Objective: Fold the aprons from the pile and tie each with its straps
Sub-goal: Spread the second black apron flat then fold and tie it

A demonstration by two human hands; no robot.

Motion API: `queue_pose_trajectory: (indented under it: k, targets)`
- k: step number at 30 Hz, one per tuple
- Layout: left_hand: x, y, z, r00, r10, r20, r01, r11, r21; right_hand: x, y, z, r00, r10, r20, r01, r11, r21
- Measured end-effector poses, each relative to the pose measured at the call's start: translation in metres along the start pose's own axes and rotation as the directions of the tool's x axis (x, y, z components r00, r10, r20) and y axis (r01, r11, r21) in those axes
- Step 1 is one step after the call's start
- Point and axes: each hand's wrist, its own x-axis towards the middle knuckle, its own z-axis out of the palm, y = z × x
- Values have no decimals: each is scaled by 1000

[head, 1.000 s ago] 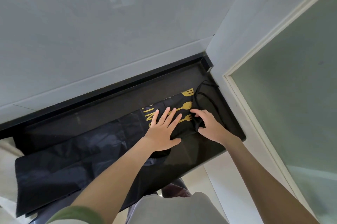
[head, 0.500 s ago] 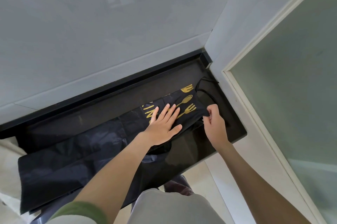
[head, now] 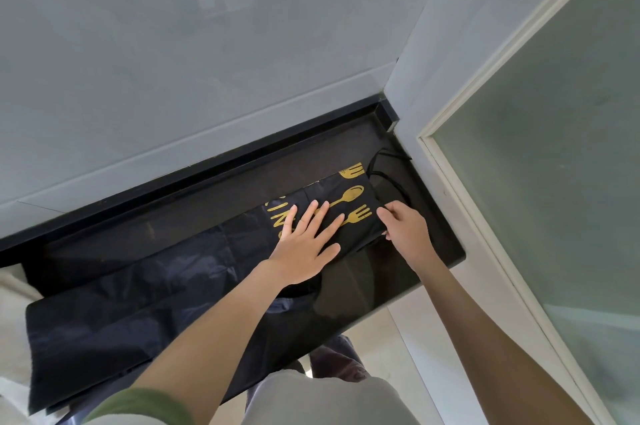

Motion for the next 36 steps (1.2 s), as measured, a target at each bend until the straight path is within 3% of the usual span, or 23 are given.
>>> queue_pose_trajectory:
  k: [5, 10, 12, 15, 17, 19, 20, 22, 25, 28, 31, 36]
  targets:
    - [-3, 1, 9, 1000, -10, -8, 10, 998, 61, -3, 10, 2, 999, -2, -38, -4, 987, -161]
    - [-2, 16, -1, 995, -8, -103, 14, 998, 55, 0, 4, -6, 994, -12, 111, 12, 1000, 0]
    - [0, 21, -10, 985, -6, -171, -6, 998, -70, 1, -3, -12, 984, -19, 177, -11, 986, 165]
    - [1, 18, -31, 945, -233, -228, 112, 889, -444, 8, -13, -20, 987, -69, 142, 25, 956, 291]
    - [3, 9, -47, 885, -422, -198, 205, 735, -646, 21, -16, -20, 986, -150, 78, 136, 977, 163]
    - [2, -3, -57, 826, -553, -111, 236, 518, -822, 35, -21, -17, 972, -216, 94, 227, 967, -120]
    - [1, -9, -62, 816, -570, -99, 224, 469, -854, 42, -24, -14, 960, -247, 135, 273, 932, -239]
    - [-5, -17, -69, 819, -556, -141, 198, 505, -840, 55, -30, -4, 905, -357, 232, 426, 769, -477]
    - [-10, -20, -71, 822, -540, -178, 173, 536, -826, 70, -33, 6, 809, -494, 319, 542, 417, -729]
    - [-11, -17, -70, 823, -540, -178, 168, 531, -830, 74, -33, 11, 723, -616, 313, 574, 283, -768]
    - [-11, -15, -71, 817, -548, -178, 169, 524, -835, 68, -39, 10, 649, -687, 326, 638, 259, -725]
    - [-11, -12, -79, 813, -559, -165, 182, 512, -839, 54, -40, 6, 735, -533, 420, 647, 361, -672]
